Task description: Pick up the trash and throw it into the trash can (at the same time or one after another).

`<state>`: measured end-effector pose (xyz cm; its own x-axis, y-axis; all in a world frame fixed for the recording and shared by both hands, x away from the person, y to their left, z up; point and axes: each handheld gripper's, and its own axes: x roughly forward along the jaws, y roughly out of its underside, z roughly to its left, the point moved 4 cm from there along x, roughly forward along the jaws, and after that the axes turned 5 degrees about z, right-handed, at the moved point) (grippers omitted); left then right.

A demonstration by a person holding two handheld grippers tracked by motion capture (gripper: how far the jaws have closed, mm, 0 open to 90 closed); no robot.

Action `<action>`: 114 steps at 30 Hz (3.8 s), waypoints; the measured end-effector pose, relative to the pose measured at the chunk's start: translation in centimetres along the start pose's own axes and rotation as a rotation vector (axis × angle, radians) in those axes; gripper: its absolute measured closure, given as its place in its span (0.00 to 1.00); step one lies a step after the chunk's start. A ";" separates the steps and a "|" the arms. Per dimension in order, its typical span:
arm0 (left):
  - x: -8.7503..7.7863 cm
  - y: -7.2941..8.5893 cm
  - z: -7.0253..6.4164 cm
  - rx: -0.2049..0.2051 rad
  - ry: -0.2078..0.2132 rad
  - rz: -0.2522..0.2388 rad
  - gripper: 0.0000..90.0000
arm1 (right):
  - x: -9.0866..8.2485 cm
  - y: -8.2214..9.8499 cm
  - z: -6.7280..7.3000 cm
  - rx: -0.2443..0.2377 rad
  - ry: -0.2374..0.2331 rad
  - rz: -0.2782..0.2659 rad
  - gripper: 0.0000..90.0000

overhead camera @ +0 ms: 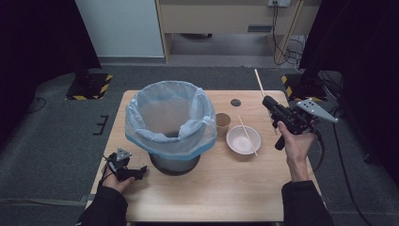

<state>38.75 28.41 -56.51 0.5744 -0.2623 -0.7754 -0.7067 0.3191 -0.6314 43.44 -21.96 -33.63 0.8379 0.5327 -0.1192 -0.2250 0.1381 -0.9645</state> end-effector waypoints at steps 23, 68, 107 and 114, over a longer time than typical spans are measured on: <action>0.0 0.0 0.0 0.000 0.000 0.000 0.00 | 1.6 -6.7 6.9 -0.074 -0.140 -0.091 0.95; 0.0 0.0 0.0 0.003 0.003 -0.002 0.00 | 11.0 -5.6 17.6 -0.070 -0.337 -0.018 0.95; 0.0 0.0 0.0 0.005 0.004 0.000 0.00 | 7.4 -6.6 12.3 -0.095 -0.190 -0.003 0.60; 0.0 0.0 0.0 0.005 0.003 0.000 0.00 | 5.7 -4.9 8.6 -0.111 -0.108 0.033 0.58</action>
<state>38.79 28.41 -56.51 0.5729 -0.2651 -0.7756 -0.7048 0.3236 -0.6313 45.04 -12.37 -27.52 0.7716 0.6226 -0.1306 -0.1901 0.0297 -0.9813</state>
